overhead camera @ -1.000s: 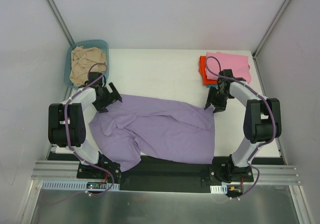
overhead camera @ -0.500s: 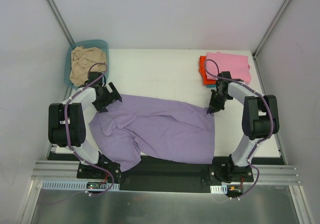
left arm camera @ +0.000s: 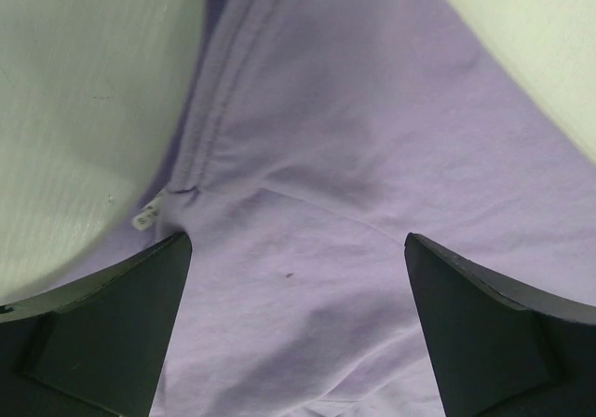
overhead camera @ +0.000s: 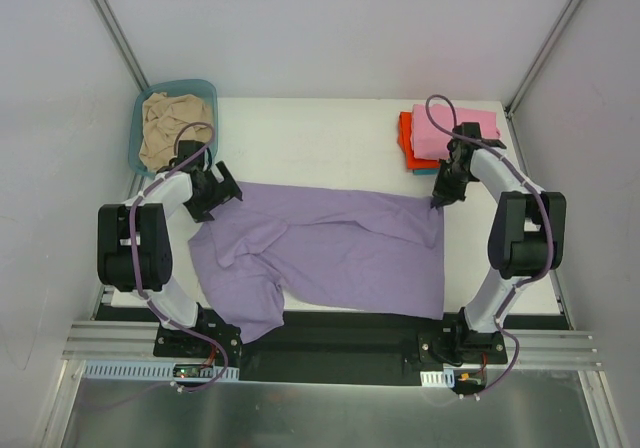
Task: Fold and stack the t-shirts
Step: Fold the flattened tshirt in 1/3 of the way
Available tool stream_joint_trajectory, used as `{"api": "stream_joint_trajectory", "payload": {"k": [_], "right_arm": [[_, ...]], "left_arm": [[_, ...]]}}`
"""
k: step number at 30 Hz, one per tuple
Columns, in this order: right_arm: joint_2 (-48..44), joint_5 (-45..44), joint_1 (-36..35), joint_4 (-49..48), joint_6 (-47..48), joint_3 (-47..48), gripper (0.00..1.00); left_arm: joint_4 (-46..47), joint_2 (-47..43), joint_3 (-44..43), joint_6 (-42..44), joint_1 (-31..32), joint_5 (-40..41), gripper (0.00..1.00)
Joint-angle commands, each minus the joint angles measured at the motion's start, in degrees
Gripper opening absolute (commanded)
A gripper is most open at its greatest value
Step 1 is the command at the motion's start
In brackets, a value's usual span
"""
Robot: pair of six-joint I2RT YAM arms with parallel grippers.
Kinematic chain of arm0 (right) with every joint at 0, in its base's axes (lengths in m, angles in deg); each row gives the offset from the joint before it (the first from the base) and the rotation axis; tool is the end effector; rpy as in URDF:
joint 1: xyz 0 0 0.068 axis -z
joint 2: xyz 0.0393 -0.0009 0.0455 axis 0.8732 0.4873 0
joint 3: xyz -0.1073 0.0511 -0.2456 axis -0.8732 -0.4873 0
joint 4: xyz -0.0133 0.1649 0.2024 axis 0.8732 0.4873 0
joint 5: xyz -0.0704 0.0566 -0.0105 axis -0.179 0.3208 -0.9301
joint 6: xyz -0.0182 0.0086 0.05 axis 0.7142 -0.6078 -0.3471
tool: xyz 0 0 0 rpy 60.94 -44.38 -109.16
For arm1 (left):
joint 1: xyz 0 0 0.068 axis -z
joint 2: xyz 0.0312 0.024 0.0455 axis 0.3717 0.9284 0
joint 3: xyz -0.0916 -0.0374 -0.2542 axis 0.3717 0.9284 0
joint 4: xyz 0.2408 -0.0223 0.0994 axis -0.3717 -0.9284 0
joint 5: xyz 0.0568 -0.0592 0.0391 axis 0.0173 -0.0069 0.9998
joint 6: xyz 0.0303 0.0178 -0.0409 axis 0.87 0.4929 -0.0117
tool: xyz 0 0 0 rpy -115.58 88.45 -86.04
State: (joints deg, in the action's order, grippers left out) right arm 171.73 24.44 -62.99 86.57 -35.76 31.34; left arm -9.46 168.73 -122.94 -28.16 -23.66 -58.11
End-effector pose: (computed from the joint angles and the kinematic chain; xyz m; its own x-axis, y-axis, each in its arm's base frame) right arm 0.3652 0.0169 0.2087 -0.9313 -0.0114 -0.3641 -0.0494 0.9942 0.0950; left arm 0.3336 0.0066 0.1888 -0.7343 -0.5262 -0.4288 -0.3920 0.8444 -0.3651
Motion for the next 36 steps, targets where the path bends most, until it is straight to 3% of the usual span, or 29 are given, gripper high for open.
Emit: {"api": "stream_joint_trajectory", "payload": {"k": [1,5,14,18,21,29,33,36], "right_arm": [[1.32,1.79,1.98,5.94,2.86,5.2,0.03],[2.29,2.5,1.98,6.12,3.21,6.52,0.11],[8.62,3.82,4.26,6.12,2.95,9.24,0.19],[6.44,4.34,4.35,4.71,4.18,6.88,0.35],[4.85,5.22,4.35,3.48,3.92,3.89,0.37],[4.58,5.49,4.35,0.14,1.54,-1.91,0.36],[4.14,5.4,4.35,-0.48,1.54,-1.31,0.14],[3.26,3.65,4.35,0.14,1.54,-0.16,0.1]], "left_arm": [[-0.49,1.52,-1.9,1.21,0.09,1.14,0.99],[-0.49,2.84,-2.16,0.77,0.18,0.17,0.99],[-0.49,3.19,-2.43,1.39,0.18,-0.09,0.99],[-0.49,3.37,-2.34,1.56,0.18,-0.27,0.99],[-0.49,3.54,-2.43,1.56,0.18,-0.35,0.99],[-0.58,3.72,-2.69,1.92,0.09,-0.53,0.99],[-0.49,3.63,-2.78,2.09,0.18,-0.36,0.99],[-0.49,3.54,-2.69,2.09,0.09,-0.18,0.99]]}}
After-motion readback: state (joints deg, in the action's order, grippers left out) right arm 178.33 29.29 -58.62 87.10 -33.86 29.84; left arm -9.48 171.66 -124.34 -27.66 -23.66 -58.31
